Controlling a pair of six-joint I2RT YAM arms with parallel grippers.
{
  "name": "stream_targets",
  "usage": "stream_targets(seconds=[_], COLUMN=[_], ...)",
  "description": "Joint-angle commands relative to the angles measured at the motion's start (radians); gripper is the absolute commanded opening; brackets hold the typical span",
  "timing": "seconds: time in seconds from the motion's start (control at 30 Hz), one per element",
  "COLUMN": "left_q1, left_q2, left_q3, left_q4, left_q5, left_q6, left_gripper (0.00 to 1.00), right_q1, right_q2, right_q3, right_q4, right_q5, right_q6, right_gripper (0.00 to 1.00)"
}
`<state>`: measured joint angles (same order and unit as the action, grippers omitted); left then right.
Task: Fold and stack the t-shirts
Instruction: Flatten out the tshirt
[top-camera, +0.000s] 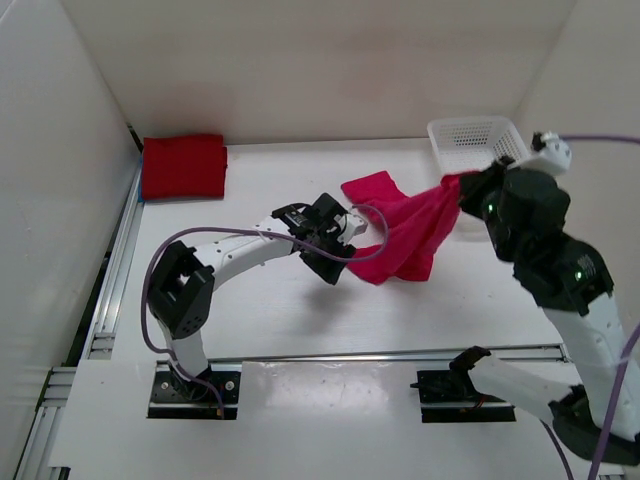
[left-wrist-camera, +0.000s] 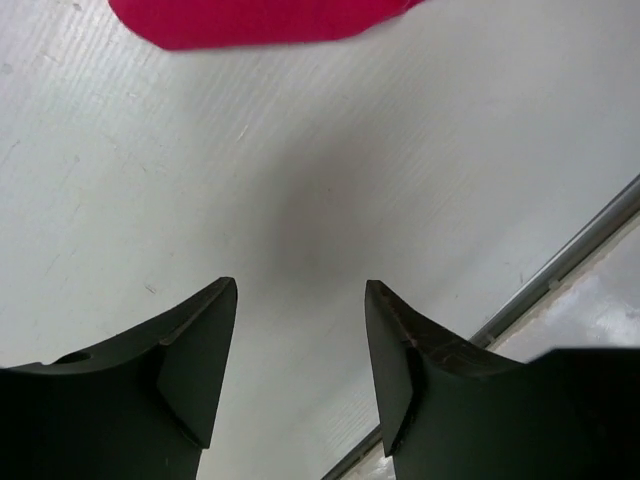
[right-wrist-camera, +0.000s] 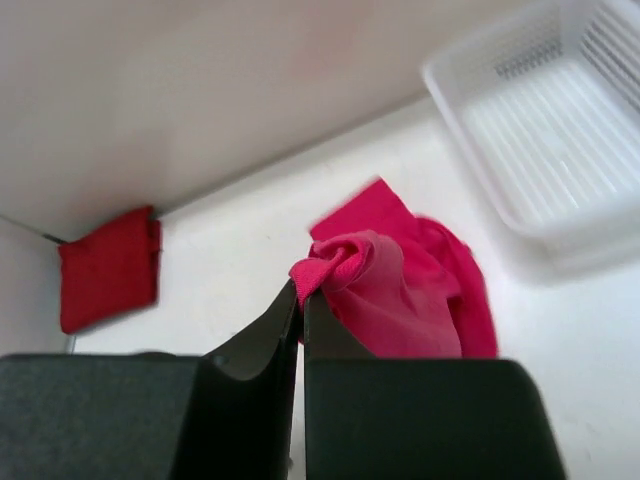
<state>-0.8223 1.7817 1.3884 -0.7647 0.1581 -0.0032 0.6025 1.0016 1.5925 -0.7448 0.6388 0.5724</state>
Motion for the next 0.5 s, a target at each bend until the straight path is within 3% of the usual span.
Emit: stream_targets(seconds=[0.0, 0.07, 0.17, 0.2, 0.27, 0.37, 0.47], left_q1=[0.043, 0.087, 0.14, 0.14, 0.153, 0.153, 0.153], left_q2=[-0.047, -0.012, 0.08, 0.111, 0.215, 0.356, 0.442], left_q3=[-0.003, 0.029, 0.128, 0.165, 0.297, 0.475, 0.537], left_q4=[-0.004, -0.004, -0.004, -0.004, -0.025, -0.091, -0.1], left_q5=[0.069, 0.081, 0.06, 0.06, 0.083, 0.107, 0.092], left_q6=[0.003, 0.003, 0.003, 0.003, 0.003, 0.003, 0.003], left_gripper=[0.64, 0.64, 0.77, 0.87, 0.92, 0.94, 0.94], right_q1=[0.002, 0.002, 0.002, 0.002, 0.002, 0.002, 0.002], right_q2=[-0.127, -0.179, -0.302, -0.322, -0.351, -0.354, -0.328], right_q3=[-0.197, -0.347, -0.5, -0.532, -0.606, -0.641, -0.641], right_q4=[-0.118, -0.168, -0.251, -0.263, -0.263, -0.288, -0.307], right_q5=[0.075, 0.075, 0.075, 0.065, 0.055, 0.045, 0.035], right_q6=[0.156, 0.272, 0.4, 0.417, 0.443, 0.468, 0.459], right_gripper=[0.0, 0.0, 0.0, 0.0, 0.0, 0.0, 0.0])
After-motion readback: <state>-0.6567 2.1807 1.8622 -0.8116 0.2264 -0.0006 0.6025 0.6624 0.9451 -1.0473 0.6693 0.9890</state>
